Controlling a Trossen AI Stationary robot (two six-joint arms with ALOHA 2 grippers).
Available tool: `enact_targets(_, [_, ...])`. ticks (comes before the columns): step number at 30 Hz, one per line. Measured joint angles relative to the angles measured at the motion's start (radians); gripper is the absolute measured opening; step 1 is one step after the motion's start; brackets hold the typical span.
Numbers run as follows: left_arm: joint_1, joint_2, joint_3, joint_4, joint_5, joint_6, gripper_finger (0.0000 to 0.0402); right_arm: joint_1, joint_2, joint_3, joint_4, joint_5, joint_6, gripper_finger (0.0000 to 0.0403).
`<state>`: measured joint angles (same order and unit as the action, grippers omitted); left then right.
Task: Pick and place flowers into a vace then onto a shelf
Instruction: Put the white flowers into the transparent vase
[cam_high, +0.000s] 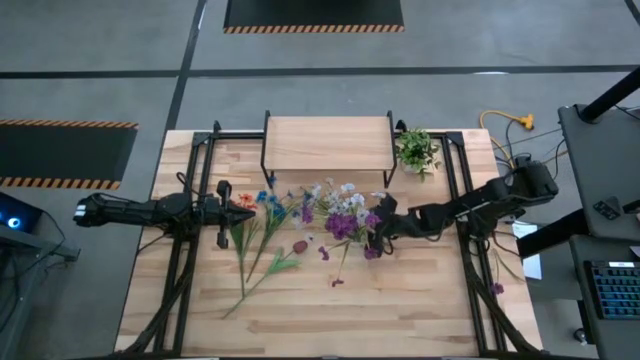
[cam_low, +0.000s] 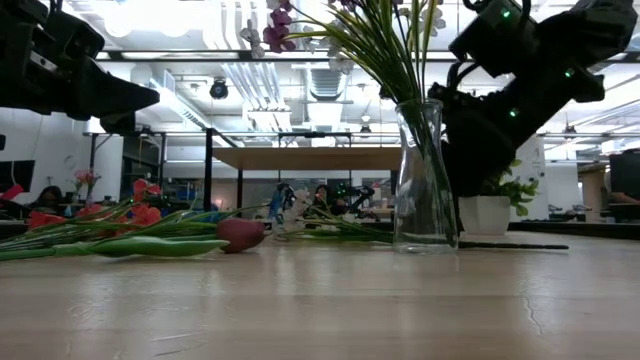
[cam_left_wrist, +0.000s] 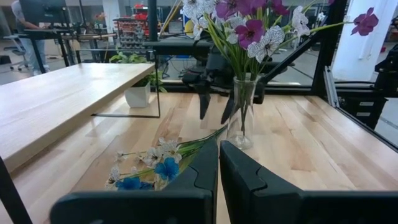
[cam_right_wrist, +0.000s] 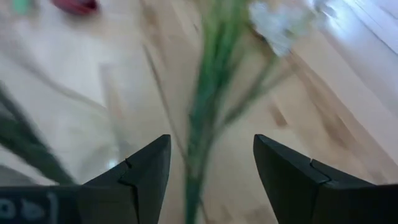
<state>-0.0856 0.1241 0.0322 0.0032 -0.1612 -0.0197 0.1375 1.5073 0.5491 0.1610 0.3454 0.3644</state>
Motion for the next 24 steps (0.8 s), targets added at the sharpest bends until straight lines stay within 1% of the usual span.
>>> enact_targets(2, [0.000,0.000,0.000,0.000,0.000,0.000,0.0000,-0.010,0.005,0.001,0.036,-0.021,-0.028,0.0219])
enact_targets(12, [0.000,0.000,0.000,0.000,0.000,0.000,0.0000,-0.051,0.032,0.000,0.035,-0.041,-0.037,0.0219])
enact_targets(19, [0.000,0.000,0.000,-0.001,0.000,0.000,0.0000,-0.054,0.124,0.000,0.072,-0.066,-0.032,0.0219])
enact_targets(24, [0.000,0.002,0.000,0.000,0.000,0.000,0.0000,-0.061,0.165,0.002,0.092,-0.066,-0.028,0.0219])
